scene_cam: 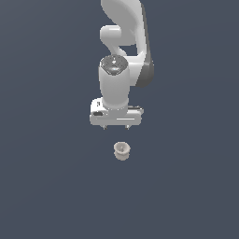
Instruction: Pick up the object and move it to a goal position.
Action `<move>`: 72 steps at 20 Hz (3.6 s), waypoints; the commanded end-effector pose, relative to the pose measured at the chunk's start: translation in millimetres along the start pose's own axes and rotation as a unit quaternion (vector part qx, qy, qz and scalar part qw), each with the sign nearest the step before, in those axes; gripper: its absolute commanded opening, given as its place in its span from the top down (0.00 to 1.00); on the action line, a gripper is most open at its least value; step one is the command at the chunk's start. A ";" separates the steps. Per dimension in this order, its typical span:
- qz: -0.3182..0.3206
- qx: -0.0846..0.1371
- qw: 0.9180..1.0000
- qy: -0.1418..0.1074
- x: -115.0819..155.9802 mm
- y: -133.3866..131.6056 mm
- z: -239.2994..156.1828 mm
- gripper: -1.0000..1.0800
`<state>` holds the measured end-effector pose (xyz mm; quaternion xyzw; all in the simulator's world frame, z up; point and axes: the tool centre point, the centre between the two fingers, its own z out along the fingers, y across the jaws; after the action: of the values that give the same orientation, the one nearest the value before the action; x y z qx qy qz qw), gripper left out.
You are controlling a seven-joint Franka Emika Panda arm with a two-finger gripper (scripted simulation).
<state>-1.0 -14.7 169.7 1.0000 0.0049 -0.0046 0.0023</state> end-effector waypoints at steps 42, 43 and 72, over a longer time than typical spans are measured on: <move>-0.253 0.004 0.967 0.002 24.5 -25.8 19.9 0.04; -0.267 0.004 0.964 0.002 25.7 -25.8 21.3 0.04; -0.582 -0.001 0.813 0.005 54.1 -26.1 56.4 0.04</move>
<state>51.5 11.6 113.6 0.8164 0.5774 -0.0007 -0.0001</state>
